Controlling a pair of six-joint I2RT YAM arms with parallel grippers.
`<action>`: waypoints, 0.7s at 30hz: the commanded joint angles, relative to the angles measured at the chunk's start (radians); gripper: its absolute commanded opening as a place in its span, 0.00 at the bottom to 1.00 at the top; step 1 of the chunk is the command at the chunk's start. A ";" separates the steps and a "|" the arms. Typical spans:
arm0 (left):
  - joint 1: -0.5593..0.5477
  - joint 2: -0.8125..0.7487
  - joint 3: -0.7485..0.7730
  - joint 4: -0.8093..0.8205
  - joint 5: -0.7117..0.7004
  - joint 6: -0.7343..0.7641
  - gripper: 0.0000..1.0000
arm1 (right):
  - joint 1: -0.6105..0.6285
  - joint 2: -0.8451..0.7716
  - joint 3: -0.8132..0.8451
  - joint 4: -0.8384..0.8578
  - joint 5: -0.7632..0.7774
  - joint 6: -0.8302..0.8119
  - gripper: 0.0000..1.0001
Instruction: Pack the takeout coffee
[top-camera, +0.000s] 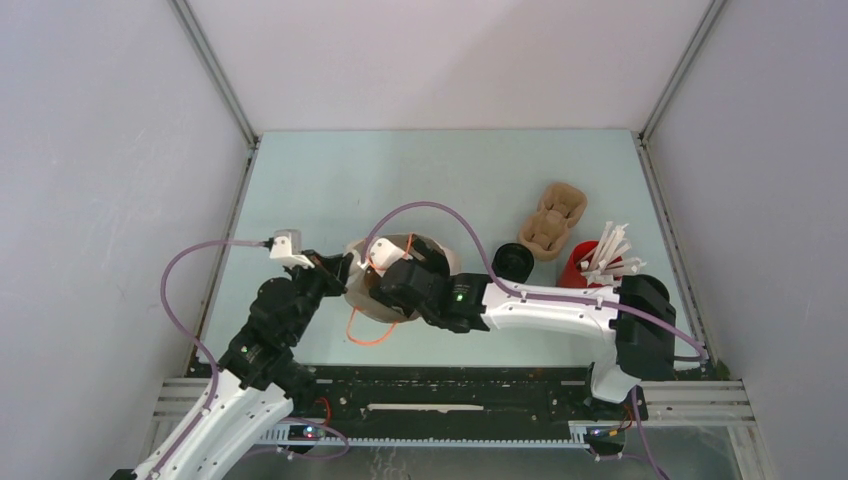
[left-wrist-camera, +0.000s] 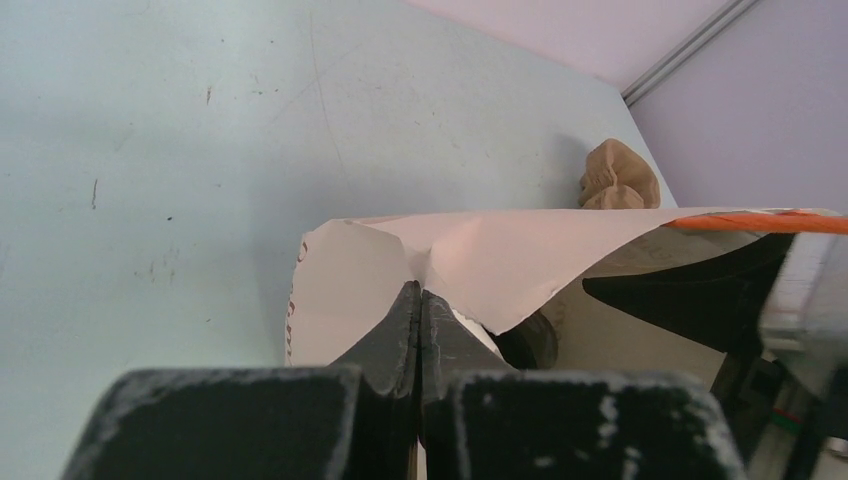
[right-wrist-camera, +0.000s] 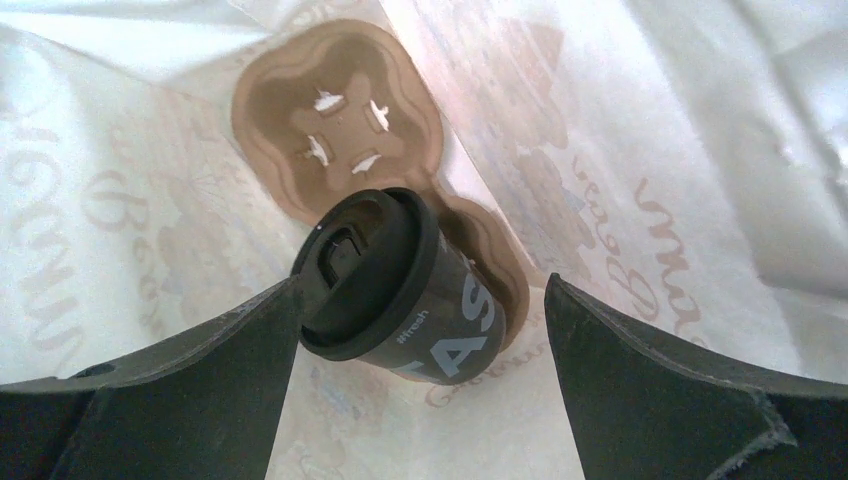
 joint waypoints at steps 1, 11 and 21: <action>-0.004 0.018 -0.032 -0.086 -0.003 -0.005 0.00 | 0.021 -0.063 0.001 0.045 -0.036 0.063 0.98; -0.004 0.021 -0.005 -0.091 0.022 0.000 0.00 | 0.047 -0.101 0.001 0.050 -0.124 0.169 0.94; -0.004 -0.023 0.025 -0.131 0.014 0.014 0.00 | 0.118 -0.107 -0.082 0.106 -0.377 0.159 0.76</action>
